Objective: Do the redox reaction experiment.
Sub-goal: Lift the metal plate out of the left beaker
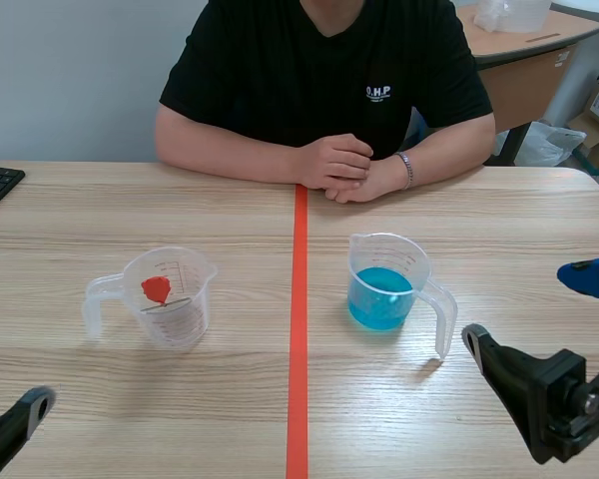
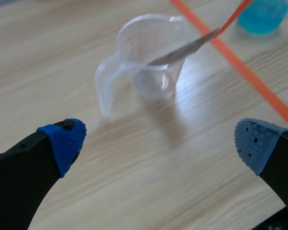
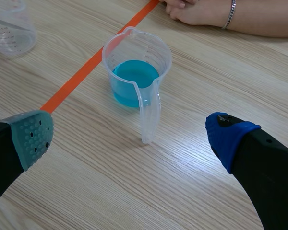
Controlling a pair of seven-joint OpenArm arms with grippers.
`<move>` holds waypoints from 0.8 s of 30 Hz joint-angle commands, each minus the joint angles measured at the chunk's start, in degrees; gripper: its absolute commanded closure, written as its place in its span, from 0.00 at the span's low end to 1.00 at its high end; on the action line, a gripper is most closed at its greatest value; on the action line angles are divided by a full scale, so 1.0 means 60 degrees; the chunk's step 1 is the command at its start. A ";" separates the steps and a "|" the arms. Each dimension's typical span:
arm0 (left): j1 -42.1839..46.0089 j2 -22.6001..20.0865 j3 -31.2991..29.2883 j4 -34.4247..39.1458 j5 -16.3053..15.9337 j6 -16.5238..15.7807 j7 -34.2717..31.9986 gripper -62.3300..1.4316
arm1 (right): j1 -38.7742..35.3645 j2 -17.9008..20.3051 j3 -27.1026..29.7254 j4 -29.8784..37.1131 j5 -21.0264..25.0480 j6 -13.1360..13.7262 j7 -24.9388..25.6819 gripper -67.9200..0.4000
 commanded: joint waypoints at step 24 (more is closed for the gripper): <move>0.1373 0.1861 -0.0685 -0.4579 -0.0109 0.0550 -0.0860 0.00 | 0.1942 0.0219 0.0007 0.0168 -0.0576 0.0780 0.0255 0.00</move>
